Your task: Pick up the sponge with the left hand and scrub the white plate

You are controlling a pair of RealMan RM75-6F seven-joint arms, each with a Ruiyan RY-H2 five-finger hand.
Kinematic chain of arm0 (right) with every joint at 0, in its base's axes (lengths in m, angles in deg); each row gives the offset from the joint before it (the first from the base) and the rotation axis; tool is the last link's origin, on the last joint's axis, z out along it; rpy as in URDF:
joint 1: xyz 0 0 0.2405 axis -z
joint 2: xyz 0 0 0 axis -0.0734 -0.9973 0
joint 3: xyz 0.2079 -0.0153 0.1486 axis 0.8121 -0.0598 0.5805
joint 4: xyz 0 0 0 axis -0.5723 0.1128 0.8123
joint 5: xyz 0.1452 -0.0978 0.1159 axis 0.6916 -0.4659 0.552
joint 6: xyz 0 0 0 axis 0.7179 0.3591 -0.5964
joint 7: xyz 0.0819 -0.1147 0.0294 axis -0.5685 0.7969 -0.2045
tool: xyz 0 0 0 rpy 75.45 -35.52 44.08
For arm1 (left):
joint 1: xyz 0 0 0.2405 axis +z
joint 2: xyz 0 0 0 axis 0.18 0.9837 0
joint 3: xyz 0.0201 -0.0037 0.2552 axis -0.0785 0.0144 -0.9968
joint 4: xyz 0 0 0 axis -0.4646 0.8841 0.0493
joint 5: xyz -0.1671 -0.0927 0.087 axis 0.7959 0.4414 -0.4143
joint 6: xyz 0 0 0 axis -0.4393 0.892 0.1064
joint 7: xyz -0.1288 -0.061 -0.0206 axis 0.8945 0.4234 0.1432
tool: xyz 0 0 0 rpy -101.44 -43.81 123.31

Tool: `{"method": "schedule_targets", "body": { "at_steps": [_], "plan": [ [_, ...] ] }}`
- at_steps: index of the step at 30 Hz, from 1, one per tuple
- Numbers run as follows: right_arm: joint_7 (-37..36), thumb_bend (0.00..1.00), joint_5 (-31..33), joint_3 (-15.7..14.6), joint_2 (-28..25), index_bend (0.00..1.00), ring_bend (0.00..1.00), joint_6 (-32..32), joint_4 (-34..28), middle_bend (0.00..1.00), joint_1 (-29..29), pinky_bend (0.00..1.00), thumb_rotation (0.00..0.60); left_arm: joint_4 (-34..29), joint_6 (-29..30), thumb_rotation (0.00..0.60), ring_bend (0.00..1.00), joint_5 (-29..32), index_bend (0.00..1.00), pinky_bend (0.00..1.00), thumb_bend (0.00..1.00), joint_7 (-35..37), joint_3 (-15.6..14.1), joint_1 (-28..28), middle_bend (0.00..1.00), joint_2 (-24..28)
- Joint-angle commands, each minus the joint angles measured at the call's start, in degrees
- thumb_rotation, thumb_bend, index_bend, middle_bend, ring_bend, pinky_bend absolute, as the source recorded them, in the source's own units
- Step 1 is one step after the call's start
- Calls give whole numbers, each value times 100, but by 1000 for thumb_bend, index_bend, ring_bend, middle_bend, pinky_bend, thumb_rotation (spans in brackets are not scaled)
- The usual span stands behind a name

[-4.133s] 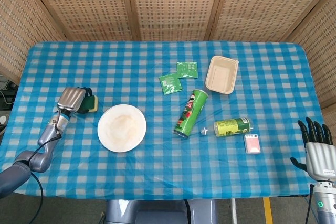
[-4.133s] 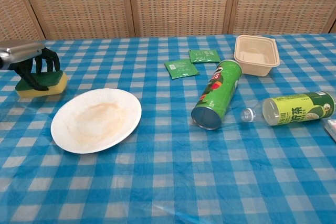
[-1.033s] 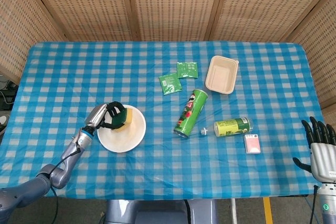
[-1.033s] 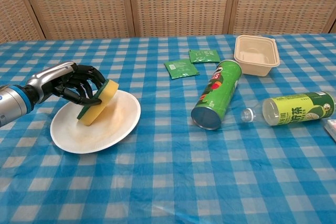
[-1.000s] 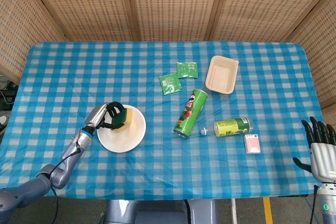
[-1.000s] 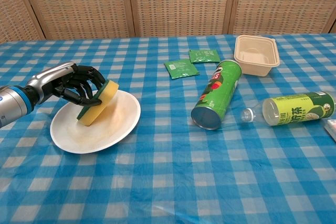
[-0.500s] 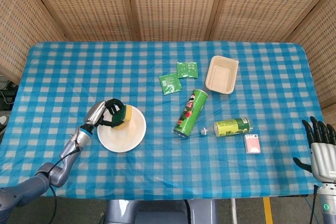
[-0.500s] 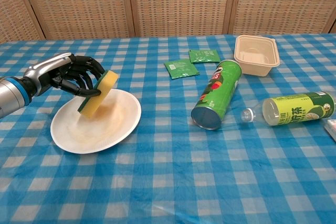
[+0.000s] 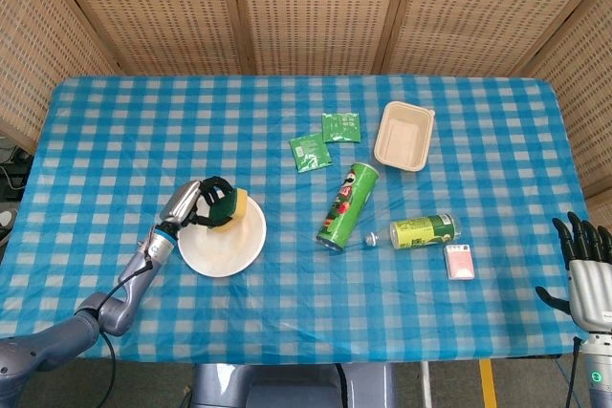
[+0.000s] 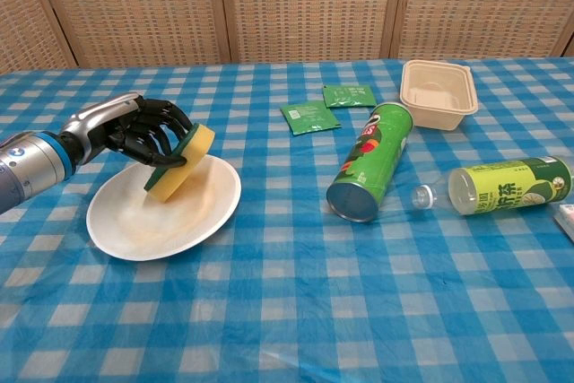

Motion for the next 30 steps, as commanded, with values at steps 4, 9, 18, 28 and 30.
{"method": "schedule_targets", "body": {
  "at_steps": [4,9,18,28,30],
  "plan": [
    [6,0,30,7,6,0,0,34,15,0,-13,0,600,191,-114,600,482,19,605,491,300,74,-7,-43,500,-169],
    [11,0,46,10,10,0,0,49,19,0,-19,0,600,297,-45,600,482,-32,606,491,300,173,-22,-26,500,-197],
    [6,0,27,2,-1,0,0,33,-2,0,-10,0,600,-251,364,600,482,-200,605,491,300,269,109,-90,500,116],
    [-82,0,40,10,-47,0,0,14,-10,0,15,0,600,-258,57,600,484,59,607,491,307,-196,158,-159,501,-122],
    [-98,0,49,14,-55,0,0,16,-11,0,17,0,600,-159,30,600,485,87,609,491,308,-217,160,-158,502,-185]
  ]
}}
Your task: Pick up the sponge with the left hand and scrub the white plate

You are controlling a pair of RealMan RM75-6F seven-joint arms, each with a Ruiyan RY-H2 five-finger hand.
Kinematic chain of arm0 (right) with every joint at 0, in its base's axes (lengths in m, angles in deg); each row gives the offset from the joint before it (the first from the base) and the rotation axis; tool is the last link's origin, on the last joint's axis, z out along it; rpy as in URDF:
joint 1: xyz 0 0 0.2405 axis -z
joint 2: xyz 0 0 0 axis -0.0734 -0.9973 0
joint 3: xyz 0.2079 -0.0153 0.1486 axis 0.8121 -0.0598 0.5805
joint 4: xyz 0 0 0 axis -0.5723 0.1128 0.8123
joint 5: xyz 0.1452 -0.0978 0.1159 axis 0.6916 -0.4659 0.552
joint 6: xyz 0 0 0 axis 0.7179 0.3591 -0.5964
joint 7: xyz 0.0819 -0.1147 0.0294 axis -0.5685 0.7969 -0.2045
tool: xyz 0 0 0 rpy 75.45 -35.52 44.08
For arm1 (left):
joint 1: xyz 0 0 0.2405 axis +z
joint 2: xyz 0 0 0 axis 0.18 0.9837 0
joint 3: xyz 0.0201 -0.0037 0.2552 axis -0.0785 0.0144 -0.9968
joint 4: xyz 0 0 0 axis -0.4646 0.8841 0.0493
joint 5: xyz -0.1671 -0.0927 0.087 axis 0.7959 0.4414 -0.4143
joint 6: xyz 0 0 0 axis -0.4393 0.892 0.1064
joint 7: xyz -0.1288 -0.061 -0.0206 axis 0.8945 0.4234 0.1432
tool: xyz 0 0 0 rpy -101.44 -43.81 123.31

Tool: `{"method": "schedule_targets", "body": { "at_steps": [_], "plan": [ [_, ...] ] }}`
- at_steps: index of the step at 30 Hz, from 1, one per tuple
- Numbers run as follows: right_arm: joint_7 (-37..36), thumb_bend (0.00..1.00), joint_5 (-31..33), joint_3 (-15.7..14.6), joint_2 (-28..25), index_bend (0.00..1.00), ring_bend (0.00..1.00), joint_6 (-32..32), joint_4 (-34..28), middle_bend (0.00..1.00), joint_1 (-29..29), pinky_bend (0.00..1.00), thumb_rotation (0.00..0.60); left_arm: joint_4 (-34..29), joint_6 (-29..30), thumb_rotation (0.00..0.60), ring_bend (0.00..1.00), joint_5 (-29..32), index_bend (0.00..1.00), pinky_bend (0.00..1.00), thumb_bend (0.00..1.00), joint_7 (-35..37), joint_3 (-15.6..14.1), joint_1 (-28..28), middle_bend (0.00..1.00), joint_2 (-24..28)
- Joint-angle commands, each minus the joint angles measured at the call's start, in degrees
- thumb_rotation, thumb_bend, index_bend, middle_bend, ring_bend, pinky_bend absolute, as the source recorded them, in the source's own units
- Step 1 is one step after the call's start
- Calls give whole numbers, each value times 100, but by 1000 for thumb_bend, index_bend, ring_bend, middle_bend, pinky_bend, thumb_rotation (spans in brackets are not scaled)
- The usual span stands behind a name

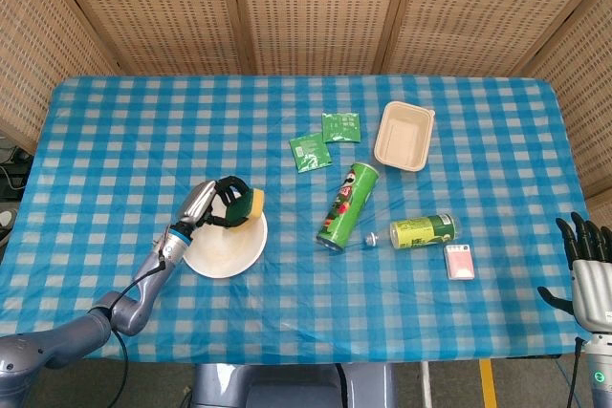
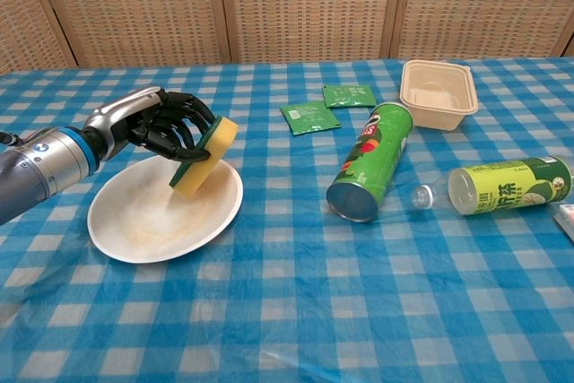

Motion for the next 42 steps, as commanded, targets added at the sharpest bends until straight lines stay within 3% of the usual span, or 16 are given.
{"method": "schedule_targets", "body": {
  "at_steps": [1,16,25,31,42],
  "plan": [
    [-17,0,11,4,-10,0,0,3,0,0,4,0,600,157,-45,600,485,54,609,491,308,-42,3,2,502,-106],
    [-21,0,-19,-1,-23,0,0,-21,-32,0,13,0,600,323,54,600,485,-71,609,491,310,167,-80,57,502,-192],
    [-28,0,-82,-16,-34,0,0,-50,-58,0,18,0,600,-274,563,600,485,-288,609,491,310,306,-73,191,502,315],
    [-5,0,-157,-41,-40,0,0,-90,-103,0,30,0,600,-624,749,600,485,-409,609,491,310,126,-265,407,502,765],
    [23,0,-211,-60,-44,0,0,-115,-133,0,38,0,600,-171,584,600,485,-401,609,491,309,517,-531,630,502,665]
  ]
}}
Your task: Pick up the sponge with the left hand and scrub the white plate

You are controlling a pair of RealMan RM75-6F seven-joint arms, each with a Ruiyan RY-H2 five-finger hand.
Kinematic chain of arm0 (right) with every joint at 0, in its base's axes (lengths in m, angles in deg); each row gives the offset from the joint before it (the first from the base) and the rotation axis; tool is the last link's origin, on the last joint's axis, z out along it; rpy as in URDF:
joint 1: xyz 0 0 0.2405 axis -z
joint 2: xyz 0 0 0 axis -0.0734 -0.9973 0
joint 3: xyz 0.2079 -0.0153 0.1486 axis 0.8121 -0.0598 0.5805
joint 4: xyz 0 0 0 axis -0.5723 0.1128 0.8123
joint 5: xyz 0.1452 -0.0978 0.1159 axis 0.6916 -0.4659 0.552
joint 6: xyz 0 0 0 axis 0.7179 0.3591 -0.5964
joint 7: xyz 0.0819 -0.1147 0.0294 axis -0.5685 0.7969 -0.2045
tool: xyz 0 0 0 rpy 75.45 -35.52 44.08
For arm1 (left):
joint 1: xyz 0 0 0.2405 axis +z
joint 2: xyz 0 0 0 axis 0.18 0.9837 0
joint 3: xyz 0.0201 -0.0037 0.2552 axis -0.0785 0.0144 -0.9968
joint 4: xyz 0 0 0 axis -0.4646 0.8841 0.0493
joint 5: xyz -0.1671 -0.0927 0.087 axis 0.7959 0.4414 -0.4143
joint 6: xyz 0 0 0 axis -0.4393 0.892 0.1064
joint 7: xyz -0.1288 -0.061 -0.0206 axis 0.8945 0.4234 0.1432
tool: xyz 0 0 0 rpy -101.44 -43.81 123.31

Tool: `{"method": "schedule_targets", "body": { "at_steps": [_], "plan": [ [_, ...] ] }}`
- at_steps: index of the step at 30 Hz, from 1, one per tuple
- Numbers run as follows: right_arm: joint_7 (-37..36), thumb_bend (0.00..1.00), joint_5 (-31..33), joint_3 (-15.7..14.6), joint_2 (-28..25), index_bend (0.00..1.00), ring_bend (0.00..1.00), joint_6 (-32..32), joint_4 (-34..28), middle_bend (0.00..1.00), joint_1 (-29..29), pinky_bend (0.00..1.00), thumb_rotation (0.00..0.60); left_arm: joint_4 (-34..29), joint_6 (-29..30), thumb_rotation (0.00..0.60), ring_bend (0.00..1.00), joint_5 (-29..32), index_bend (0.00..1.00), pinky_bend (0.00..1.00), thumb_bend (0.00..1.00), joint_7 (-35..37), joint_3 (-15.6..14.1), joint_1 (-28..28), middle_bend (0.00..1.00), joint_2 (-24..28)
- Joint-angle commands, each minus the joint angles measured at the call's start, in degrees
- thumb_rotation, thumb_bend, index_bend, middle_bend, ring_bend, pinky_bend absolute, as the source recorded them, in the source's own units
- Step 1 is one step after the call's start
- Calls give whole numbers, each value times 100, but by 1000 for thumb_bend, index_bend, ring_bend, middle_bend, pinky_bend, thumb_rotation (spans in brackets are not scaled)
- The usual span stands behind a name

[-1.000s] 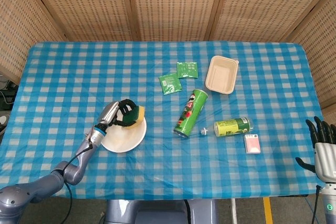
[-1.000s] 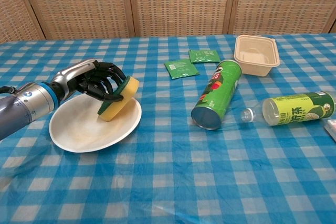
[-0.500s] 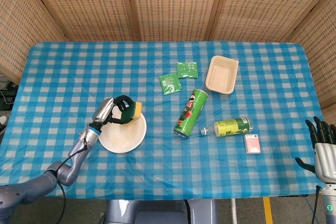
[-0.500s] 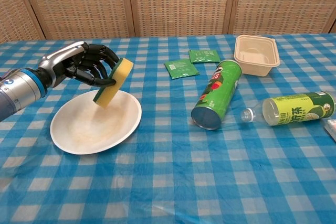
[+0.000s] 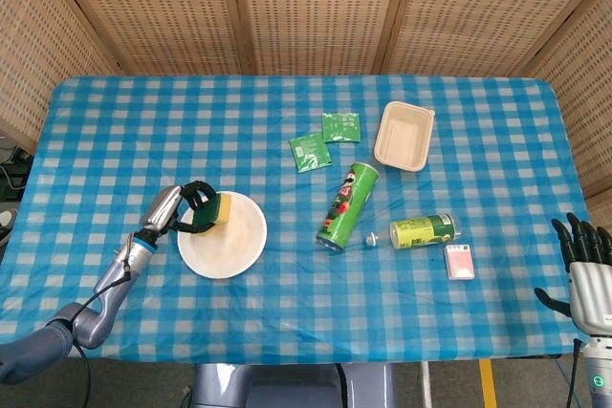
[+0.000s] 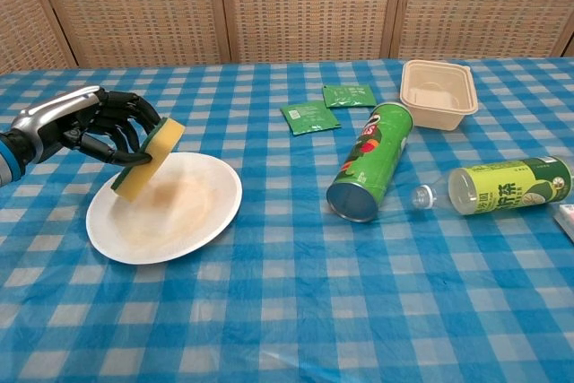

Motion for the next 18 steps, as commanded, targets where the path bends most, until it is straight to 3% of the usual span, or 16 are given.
{"method": "schedule_targets", "body": {
  "at_steps": [1,18],
  "plan": [
    [16,0,-2,-2,4,0,0,0,-6,0,0,0,600,166,-2,600,485,-30,609,491,309,164,-41,33,502,-109],
    [23,0,79,23,21,0,0,44,34,0,-11,0,600,1053,-250,600,485,-57,609,491,335,485,-137,18,502,-597]
  ]
}}
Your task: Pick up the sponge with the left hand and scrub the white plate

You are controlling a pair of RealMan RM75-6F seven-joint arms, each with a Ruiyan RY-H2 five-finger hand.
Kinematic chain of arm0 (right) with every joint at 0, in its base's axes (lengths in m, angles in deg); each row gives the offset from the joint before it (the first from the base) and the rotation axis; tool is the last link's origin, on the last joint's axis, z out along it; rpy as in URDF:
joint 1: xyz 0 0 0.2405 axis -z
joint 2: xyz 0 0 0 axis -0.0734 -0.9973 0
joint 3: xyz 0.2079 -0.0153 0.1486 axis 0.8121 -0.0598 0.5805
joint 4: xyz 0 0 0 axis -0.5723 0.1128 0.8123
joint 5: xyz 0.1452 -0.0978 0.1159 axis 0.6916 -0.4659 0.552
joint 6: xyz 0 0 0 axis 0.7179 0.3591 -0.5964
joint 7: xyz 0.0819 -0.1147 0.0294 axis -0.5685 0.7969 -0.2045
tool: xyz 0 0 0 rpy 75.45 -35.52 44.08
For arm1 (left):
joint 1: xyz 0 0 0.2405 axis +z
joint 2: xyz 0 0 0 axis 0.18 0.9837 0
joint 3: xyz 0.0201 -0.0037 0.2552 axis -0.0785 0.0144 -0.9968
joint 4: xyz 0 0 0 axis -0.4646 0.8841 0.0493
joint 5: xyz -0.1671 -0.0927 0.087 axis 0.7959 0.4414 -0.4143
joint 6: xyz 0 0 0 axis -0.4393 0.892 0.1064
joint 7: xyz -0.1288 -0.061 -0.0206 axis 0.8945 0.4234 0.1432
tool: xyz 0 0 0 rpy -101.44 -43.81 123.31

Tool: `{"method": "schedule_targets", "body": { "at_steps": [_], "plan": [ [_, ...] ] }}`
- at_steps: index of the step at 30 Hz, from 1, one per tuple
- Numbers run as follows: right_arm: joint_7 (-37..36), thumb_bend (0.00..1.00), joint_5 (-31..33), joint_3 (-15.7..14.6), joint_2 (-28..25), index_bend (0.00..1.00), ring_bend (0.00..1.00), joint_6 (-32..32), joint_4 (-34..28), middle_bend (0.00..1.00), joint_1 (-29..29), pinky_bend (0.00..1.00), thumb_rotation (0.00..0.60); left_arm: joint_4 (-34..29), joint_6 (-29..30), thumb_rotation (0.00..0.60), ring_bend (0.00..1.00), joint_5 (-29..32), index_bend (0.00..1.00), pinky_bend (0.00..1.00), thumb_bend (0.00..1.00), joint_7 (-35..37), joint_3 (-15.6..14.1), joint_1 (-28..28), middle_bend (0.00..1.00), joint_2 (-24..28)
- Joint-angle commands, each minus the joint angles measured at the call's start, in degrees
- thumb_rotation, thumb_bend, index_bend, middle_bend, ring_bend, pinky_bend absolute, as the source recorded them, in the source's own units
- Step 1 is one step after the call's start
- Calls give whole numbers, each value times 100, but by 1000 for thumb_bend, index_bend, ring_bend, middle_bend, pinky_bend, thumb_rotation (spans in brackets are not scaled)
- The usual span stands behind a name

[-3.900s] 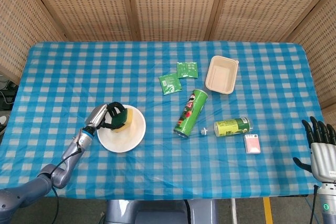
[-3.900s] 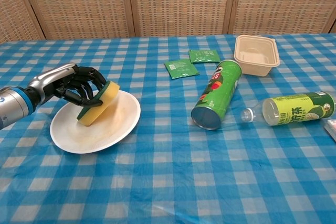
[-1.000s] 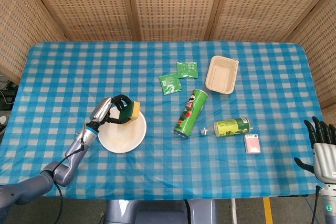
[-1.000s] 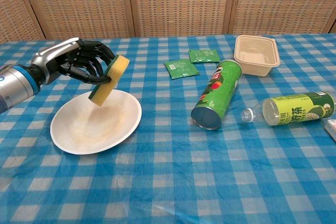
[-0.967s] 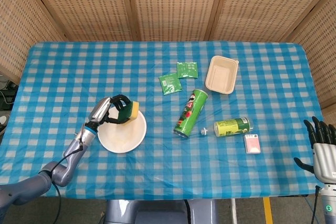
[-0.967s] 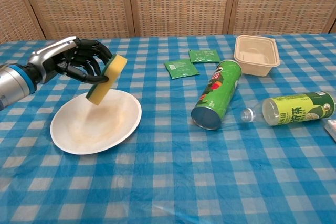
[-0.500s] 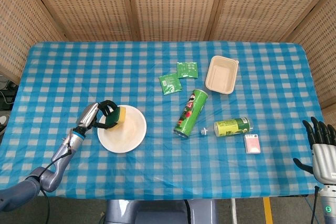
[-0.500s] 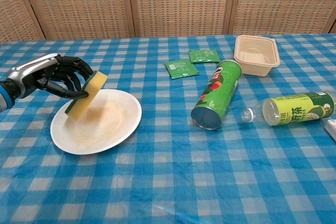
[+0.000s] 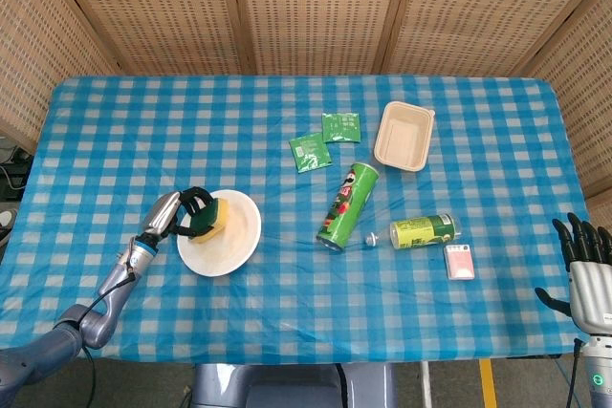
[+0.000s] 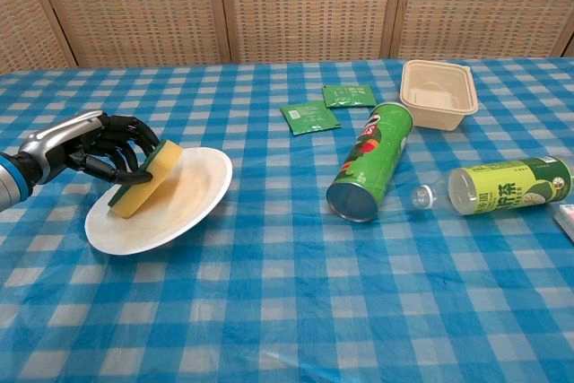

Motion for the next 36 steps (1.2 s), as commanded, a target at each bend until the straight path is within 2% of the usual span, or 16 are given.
{"method": "schedule_targets", "body": {
  "at_steps": [1,9,14,18,21,28,32,34,36],
  "plan": [
    [-3,0,2,0,-2,0,0,2,1,0,0,0,600,51,40,600,485,-32,609,491,335,68,2,-11,502,-37],
    [-17,0,-18,-3,-15,0,0,-15,-16,0,8,0,600,-365,506,600,485,-180,608,491,335,207,117,-44,502,321],
    [-29,0,-51,-16,-21,0,0,-45,-32,0,24,0,600,-898,790,600,485,-178,602,491,333,29,298,-57,502,863],
    [-44,0,-82,-27,-31,0,0,-61,-44,0,33,0,600,-1206,446,600,485,-37,598,491,332,-692,373,-172,502,1447],
    [-46,0,-91,-30,-35,0,0,-65,-53,0,36,0,600,-1261,85,600,485,102,592,471,328,-1515,380,-281,494,1764],
    [3,0,-86,-32,-23,0,0,-39,-69,0,21,0,600,-923,-474,600,454,497,560,411,317,-3236,324,-348,453,1723],
    [43,0,-49,-31,-6,0,0,3,-63,0,7,0,600,-702,-888,600,344,677,430,317,262,-3935,241,-412,336,1595],
    [58,0,-37,-33,3,0,0,23,-62,0,-1,0,600,-666,-1015,600,221,810,305,251,168,-4314,265,-444,211,1543],
    [72,0,-34,-34,7,0,0,32,-66,0,-6,0,600,-688,-1075,600,59,932,122,153,51,-4654,295,-456,54,1514]
  ]
}}
